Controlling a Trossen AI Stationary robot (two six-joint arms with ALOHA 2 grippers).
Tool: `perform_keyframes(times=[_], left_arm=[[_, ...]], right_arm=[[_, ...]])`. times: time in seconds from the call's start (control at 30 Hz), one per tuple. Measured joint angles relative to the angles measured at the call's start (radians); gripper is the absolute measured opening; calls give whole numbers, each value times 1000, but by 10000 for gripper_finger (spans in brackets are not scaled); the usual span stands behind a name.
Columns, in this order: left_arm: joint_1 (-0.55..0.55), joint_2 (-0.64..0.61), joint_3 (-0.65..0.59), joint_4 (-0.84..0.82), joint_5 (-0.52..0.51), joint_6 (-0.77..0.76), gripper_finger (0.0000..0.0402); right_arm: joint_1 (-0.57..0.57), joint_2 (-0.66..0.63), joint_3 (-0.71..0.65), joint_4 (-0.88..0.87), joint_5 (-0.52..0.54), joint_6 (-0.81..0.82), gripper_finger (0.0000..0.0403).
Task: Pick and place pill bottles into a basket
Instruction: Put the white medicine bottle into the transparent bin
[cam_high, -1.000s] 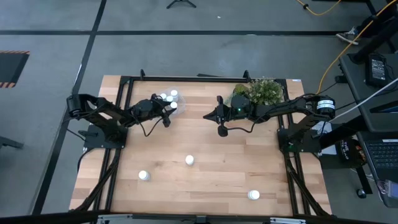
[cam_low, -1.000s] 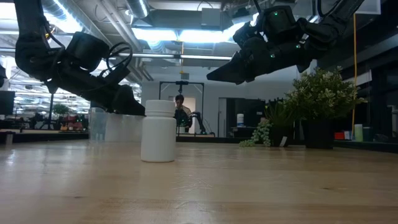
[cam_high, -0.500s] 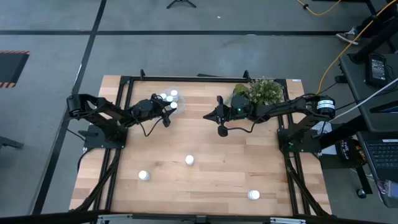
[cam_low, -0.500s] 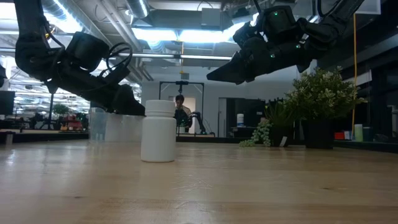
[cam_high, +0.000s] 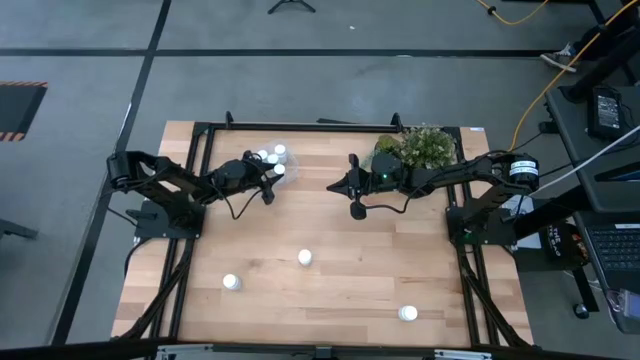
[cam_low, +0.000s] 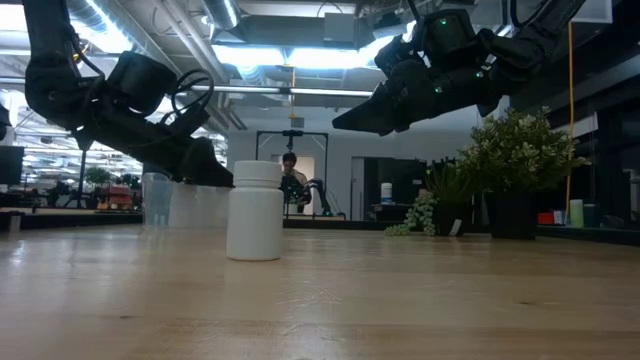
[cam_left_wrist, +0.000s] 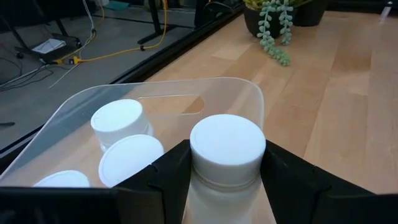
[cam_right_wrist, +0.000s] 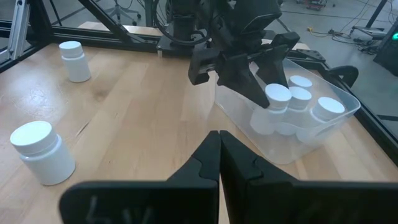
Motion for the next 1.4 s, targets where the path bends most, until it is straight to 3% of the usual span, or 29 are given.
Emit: perform_keyframes(times=[0.3, 0.7, 1.4], left_arm=[[0, 0, 0, -4, 0, 8, 165], [0, 0, -1, -6, -1, 26, 195], [0, -8, 24, -6, 30, 23, 191]], right_arm=[[0, 0, 0, 0, 0, 0, 5], [0, 0, 0, -1, 0, 0, 5], [0, 0, 0, -1, 0, 0, 5]])
